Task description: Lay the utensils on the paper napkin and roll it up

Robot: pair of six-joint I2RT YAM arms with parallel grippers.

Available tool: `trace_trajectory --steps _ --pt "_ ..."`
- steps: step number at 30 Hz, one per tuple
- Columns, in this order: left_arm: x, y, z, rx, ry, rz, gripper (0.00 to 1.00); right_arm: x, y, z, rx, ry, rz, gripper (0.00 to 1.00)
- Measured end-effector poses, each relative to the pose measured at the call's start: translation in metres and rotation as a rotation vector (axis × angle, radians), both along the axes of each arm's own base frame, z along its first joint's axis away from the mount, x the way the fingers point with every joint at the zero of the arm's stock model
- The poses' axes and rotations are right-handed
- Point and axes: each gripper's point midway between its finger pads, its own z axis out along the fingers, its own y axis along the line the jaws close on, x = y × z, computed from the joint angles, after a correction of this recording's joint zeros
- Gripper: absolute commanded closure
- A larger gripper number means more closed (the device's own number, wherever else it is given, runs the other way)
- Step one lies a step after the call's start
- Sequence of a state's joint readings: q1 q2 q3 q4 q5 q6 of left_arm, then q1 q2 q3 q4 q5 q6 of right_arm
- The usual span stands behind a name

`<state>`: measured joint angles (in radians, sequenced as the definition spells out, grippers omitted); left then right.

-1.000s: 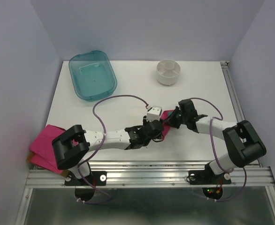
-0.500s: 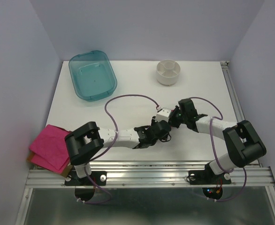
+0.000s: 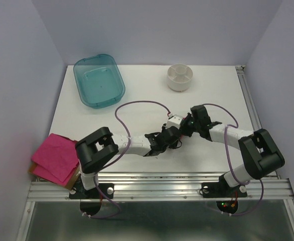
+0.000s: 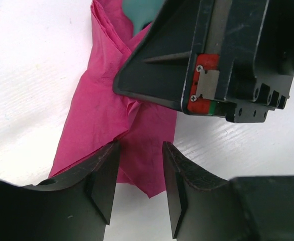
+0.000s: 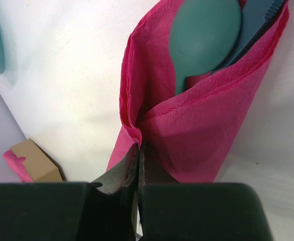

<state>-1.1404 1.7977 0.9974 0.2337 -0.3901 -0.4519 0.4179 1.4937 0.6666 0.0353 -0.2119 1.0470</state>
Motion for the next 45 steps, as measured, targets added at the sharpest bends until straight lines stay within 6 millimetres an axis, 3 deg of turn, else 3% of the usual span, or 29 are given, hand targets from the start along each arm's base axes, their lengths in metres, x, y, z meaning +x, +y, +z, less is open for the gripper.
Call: trace_trajectory --steps 8,12,20,32,35,45 --pt "-0.003 -0.003 -0.011 0.013 0.018 -0.028 0.54 0.003 0.0 0.003 -0.002 -0.005 -0.003 0.99" --pt "-0.003 -0.002 -0.014 0.023 0.019 -0.023 0.48 0.007 0.001 0.008 0.0 -0.017 -0.007 0.99" --pt "-0.001 0.003 -0.014 0.047 0.011 -0.007 0.46 0.008 0.002 0.008 0.0 -0.018 -0.007 0.99" --pt "0.008 -0.001 0.012 0.067 -0.044 0.021 0.42 0.008 0.002 0.005 -0.002 -0.011 -0.008 0.99" --pt "0.007 -0.002 0.019 0.063 -0.052 0.02 0.44 0.008 0.002 0.005 -0.001 -0.012 -0.009 0.99" --pt "-0.005 -0.02 0.035 0.016 -0.049 -0.054 0.66 0.009 0.002 0.005 0.001 -0.011 -0.011 0.99"
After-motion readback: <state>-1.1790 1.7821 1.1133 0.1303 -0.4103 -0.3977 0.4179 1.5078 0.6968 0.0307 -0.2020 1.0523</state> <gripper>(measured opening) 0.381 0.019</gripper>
